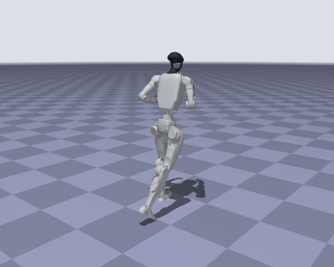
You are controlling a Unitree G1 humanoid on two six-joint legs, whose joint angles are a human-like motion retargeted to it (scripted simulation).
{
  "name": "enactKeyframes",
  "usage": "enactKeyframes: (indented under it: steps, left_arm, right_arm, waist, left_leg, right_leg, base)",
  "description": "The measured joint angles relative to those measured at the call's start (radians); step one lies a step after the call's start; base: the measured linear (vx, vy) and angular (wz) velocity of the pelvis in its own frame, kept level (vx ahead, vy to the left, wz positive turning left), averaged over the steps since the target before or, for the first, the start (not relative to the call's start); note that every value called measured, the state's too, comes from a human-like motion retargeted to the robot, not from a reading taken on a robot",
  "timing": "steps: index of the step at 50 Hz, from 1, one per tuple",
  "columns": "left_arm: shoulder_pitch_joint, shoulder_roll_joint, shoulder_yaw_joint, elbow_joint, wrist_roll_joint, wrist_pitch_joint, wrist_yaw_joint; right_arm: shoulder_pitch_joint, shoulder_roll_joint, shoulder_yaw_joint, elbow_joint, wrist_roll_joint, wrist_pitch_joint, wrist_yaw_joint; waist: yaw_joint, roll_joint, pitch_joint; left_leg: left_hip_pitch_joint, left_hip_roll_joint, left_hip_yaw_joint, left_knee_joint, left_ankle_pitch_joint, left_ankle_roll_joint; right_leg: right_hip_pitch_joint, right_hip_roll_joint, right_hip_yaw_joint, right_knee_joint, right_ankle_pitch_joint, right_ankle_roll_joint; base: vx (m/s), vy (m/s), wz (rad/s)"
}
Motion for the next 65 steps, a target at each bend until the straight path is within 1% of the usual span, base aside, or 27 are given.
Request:
enactKeyframes:
  steps: [2, 5, 8, 10, 13, 16, 18, 20, 22, 24, 27, 30, 32, 35, 37, 39, 40, 43, 46, 48, 50, 53, 55, 58, 60, 62, 65]
  left_arm:
    - [-0.188, -0.058, -0.071, 0.061, 0.148, -0.028, 0.053]
    - [-0.541, -0.124, -0.212, 0.197, 0.347, -0.037, 0.194]
    - [-0.840, -0.139, -0.246, 0.207, 0.456, -0.014, 0.287]
    - [-0.932, -0.144, -0.217, 0.154, 0.485, 0.002, 0.330]
    - [-0.949, -0.164, -0.190, 0.083, 0.449, 0.033, 0.424]
    - [-0.908, -0.165, -0.183, 0.062, 0.376, 0.055, 0.438]
    - [-0.846, -0.150, -0.183, 0.067, 0.377, 0.052, 0.392]
    - [-0.751, -0.146, -0.184, 0.087, 0.396, 0.033, 0.317]
    - [-0.617, -0.167, -0.168, 0.145, 0.415, 0.024, 0.245]
    - [-0.462, -0.194, -0.133, 0.232, 0.403, 0.040, 0.212]
    - [-0.198, -0.168, -0.072, 0.271, 0.288, 0.031, 0.116]
    - [0.064, 0.009, -0.011, 0.160, 0.171, -0.002, 0.055]
    - [0.186, 0.100, 0.039, 0.117, 0.146, -0.013, 0.060]
    - [0.292, 0.135, 0.107, 0.093, 0.107, -0.021, 0.073]
    - [0.273, 0.099, 0.108, 0.094, 0.096, -0.028, 0.075]
    - [0.181, 0.051, 0.061, 0.124, 0.155, -0.039, 0.091]
    - [0.114, 0.028, 0.024, 0.151, 0.204, -0.043, 0.107]
    - [-0.233, -0.032, -0.148, 0.304, 0.359, -0.050, 0.240]
    - [-0.624, -0.071, -0.246, 0.366, 0.521, -0.062, 0.356]
    - [-0.816, -0.108, -0.233, 0.329, 0.595, -0.051, 0.393]
    - [-0.942, -0.158, -0.212, 0.278, 0.624, -0.021, 0.452]
    - [-1.048, -0.205, -0.216, 0.199, 0.589, 0.029, 0.527]
    - [-1.063, -0.209, -0.234, 0.141, 0.586, 0.050, 0.498]
    - [-0.954, -0.200, -0.235, 0.047, 0.561, 0.020, 0.360]
    - [-0.846, -0.180, -0.232, 0.035, 0.527, 0.011, 0.275]
    - [-0.691, -0.185, -0.220, 0.107, 0.486, 0.022, 0.233]
    - [-0.401, -0.189, -0.175, 0.230, 0.393, 0.026, 0.166]
  right_arm:
    - [0.049, -0.022, 0.052, 0.081, -0.050, -0.030, 0.000]
    - [0.138, -0.024, 0.078, 0.213, -0.112, -0.058, -0.058]
    - [0.264, -0.079, -0.020, 0.146, -0.067, -0.063, -0.013]
    - [0.335, -0.159, -0.092, 0.056, -0.015, -0.056, 0.037]
    - [0.390, -0.289, -0.166, -0.023, 0.029, -0.033, 0.021]
    - [0.401, -0.317, -0.201, -0.007, -0.008, -0.002, -0.046]
    - [0.380, -0.289, -0.200, 0.040, -0.114, 0.003, -0.072]
    - [0.331, -0.256, -0.182, 0.104, -0.196, -0.008, -0.087]
    - [0.234, -0.222, -0.145, 0.193, -0.200, -0.023, -0.110]
    - [0.112, -0.190, -0.136, 0.276, -0.197, -0.031, -0.156]
    - [0.031, -0.140, -0.245, 0.247, -0.194, -0.048, -0.197]
    - [0.103, -0.050, -0.367, 0.066, -0.040, -0.081, -0.183]
    - [0.135, -0.030, -0.371, -0.019, -0.011, -0.092, -0.181]
    - [0.144, -0.053, -0.311, -0.077, -0.012, -0.081, -0.158]
    - [0.149, -0.079, -0.239, -0.083, 0.004, -0.081, -0.119]
    - [0.162, -0.092, -0.151, -0.056, -0.006, -0.095, -0.085]
    - [0.172, -0.093, -0.105, -0.028, -0.022, -0.102, -0.073]
    - [0.222, -0.072, -0.024, 0.130, -0.139, -0.116, -0.131]
    - [0.338, -0.085, -0.098, 0.164, -0.326, -0.155, -0.176]
    - [0.430, -0.133, -0.177, 0.095, -0.316, -0.173, -0.141]
    - [0.497, -0.220, -0.245, 0.022, -0.252, -0.170, -0.111]
    - [0.535, -0.336, -0.326, -0.015, -0.216, -0.102, -0.113]
    - [0.542, -0.348, -0.339, -0.001, -0.230, -0.043, -0.079]
    - [0.465, -0.322, -0.287, 0.071, -0.287, -0.019, -0.029]
    - [0.355, -0.284, -0.228, 0.154, -0.294, -0.013, -0.033]
    - [0.199, -0.250, -0.138, 0.276, -0.239, -0.015, -0.075]
    - [-0.019, -0.177, -0.048, 0.387, -0.257, -0.043, -0.150]
  waist:
    - [-0.048, 0.046, 0.031]
    - [-0.121, 0.039, 0.062]
    - [-0.232, 0.027, 0.007]
    - [-0.351, 0.070, -0.051]
    - [-0.550, 0.153, -0.100]
    - [-0.653, 0.129, -0.103]
    - [-0.640, 0.077, -0.083]
    - [-0.582, 0.018, -0.050]
    - [-0.519, -0.004, -0.008]
    - [-0.467, 0.034, 0.025]
    - [-0.362, 0.084, -0.010]
    - [-0.197, 0.026, -0.090]
    - [-0.101, -0.022, -0.114]
    - [-0.010, -0.018, -0.108]
    - [-0.016, 0.034, -0.074]
    - [-0.059, 0.080, -0.043]
    - [-0.086, 0.099, -0.032]
    - [-0.157, 0.071, 0.008]
    - [-0.215, 0.038, 0.005]
    - [-0.284, 0.056, -0.036]
    - [-0.387, 0.104, -0.090]
    - [-0.543, 0.133, -0.132]
    - [-0.595, 0.115, -0.141]
    - [-0.584, 0.068, -0.103]
    - [-0.539, 0.025, -0.053]
    - [-0.498, 0.041, -0.009]
    - [-0.440, 0.072, -0.013]
  left_leg:
    - [0.049, 0.046, -0.053, 0.114, -0.044, 0.038]
    - [0.074, 0.053, -0.088, 0.337, -0.223, 0.115]
    - [0.092, 0.031, -0.091, 0.346, -0.255, 0.075]
    - [0.128, 0.042, -0.116, 0.287, -0.202, 0.020]
    - [0.223, 0.049, -0.184, 0.176, -0.023, -0.038]
    - [0.400, -0.004, -0.236, 0.059, 0.182, -0.046]
    - [0.531, -0.040, -0.250, 0.023, 0.259, -0.010]
    - [0.587, -0.081, -0.231, 0.140, 0.215, 0.068]
    - [0.485, -0.077, -0.164, 0.486, 0.076, 0.146]
    - [0.292, -0.008, -0.129, 0.854, -0.060, 0.201]
    - [-0.028, 0.035, -0.158, 1.138, -0.170, 0.245]
    - [-0.217, -0.043, -0.158, 1.011, -0.159, 0.245]
    - [-0.221, -0.074, -0.112, 0.725, -0.111, 0.218]
    - [-0.094, -0.051, -0.009, 0.183, -0.023, 0.116]
    - [-0.017, -0.018, 0.029, -0.004, -0.016, 0.022]
    - [0.024, 0.018, 0.017, -0.016, 0.010, -0.011]
    - [0.037, 0.038, -0.003, 0.020, 0.024, -0.005]
    - [0.043, 0.028, -0.057, 0.271, -0.145, 0.096]
    - [0.075, -0.004, -0.075, 0.371, -0.262, 0.099]
    - [0.124, -0.003, -0.094, 0.334, -0.251, 0.045]
    - [0.179, 0.006, -0.135, 0.269, -0.194, -0.001]
    - [0.290, -0.022, -0.218, 0.172, -0.051, -0.030]
    - [0.399, -0.047, -0.263, 0.102, 0.059, -0.016]
    - [0.511, -0.081, -0.272, 0.171, 0.126, 0.063]
    - [0.468, -0.090, -0.222, 0.430, 0.053, 0.122]
    - [0.327, -0.031, -0.172, 0.774, -0.071, 0.170]
    - [0.070, 0.043, -0.175, 1.109, -0.199, 0.209]
  right_leg:
    - [-0.035, 0.012, -0.089, 0.274, -0.114, -0.066]
    - [-0.253, -0.057, -0.167, 0.793, -0.352, -0.159]
    - [-0.531, -0.071, -0.157, 0.985, -0.472, -0.178]
    - [-0.651, -0.043, -0.193, 0.888, -0.472, -0.155]
    - [-0.661, -0.024, -0.309, 0.433, -0.362, -0.095]
    - [-0.600, -0.056, -0.388, 0.024, -0.279, 0.010]
    - [-0.578, -0.076, -0.387, -0.068, -0.274, 0.067]
    - [-0.548, -0.107, -0.347, -0.048, -0.268, 0.062]
    - [-0.527, -0.137, -0.289, 0.074, -0.346, -0.006]
    - [-0.551, -0.126, -0.262, 0.239, -0.483, -0.059]
    - [-0.565, -0.105, -0.269, 0.323, -0.569, -0.053]
    - [-0.483, -0.128, -0.250, 0.219, -0.483, 0.004]
    - [-0.402, -0.141, -0.205, 0.134, -0.346, 0.044]
    - [-0.233, -0.094, -0.091, 0.016, -0.122, 0.061]
    - [-0.113, -0.040, -0.013, 0.012, -0.059, 0.035]
    - [-0.076, -0.002, -0.015, 0.155, -0.097, -0.012]
    - [-0.092, 0.009, -0.049, 0.278, -0.142, -0.039]
    - [-0.262, -0.082, -0.163, 0.730, -0.339, -0.119]
    - [-0.458, -0.116, -0.152, 0.921, -0.486, -0.157]
    - [-0.551, -0.099, -0.176, 0.841, -0.519, -0.154]
    - [-0.580, -0.080, -0.255, 0.595, -0.489, -0.122]
    - [-0.539, -0.073, -0.359, 0.088, -0.332, -0.015]
    - [-0.545, -0.081, -0.367, -0.092, -0.258, 0.067]
    - [-0.548, -0.096, -0.289, -0.109, -0.207, 0.090]
    - [-0.527, -0.115, -0.227, -0.021, -0.245, 0.019]
    - [-0.551, -0.098, -0.193, 0.172, -0.392, -0.049]
    - [-0.602, -0.073, -0.198, 0.398, -0.552, -0.057]
  base:
    - [1.30, 0.18, 0.45]
    - [1.18, 0.15, 0.43]
    - [1.19, 0.11, 0.53]
    - [1.27, 0.05, 0.98]
    - [1.38, -0.09, 1.32]
    - [1.46, -0.28, 0.78]
    - [1.45, -0.33, -0.57]
    - [1.36, -0.25, -1.21]
    - [1.23, -0.12, -1.09]
    - [1.16, -0.05, -0.50]
    - [1.22, -0.07, -0.08]
    - [1.33, -0.07, -0.49]
    - [1.40, 0.00, -1.00]
    - [1.44, 0.12, -1.16]
    - [1.44, 0.21, -0.54]
    - [1.37, 0.21, 0.13]
    - [1.29, 0.20, 0.46]
    - [1.19, 0.17, 0.57]
    - [1.16, 0.13, 0.58]
    - [1.22, 0.09, 0.82]
    - [1.28, 0.01, 1.16]
    - [1.34, -0.16, 1.34]
    - [1.38, -0.28, 0.55]
    - [1.31, -0.27, -0.59]
    - [1.17, -0.19, -0.99]
    - [1.09, -0.10, -0.72]
    - [1.12, -0.09, -0.14]
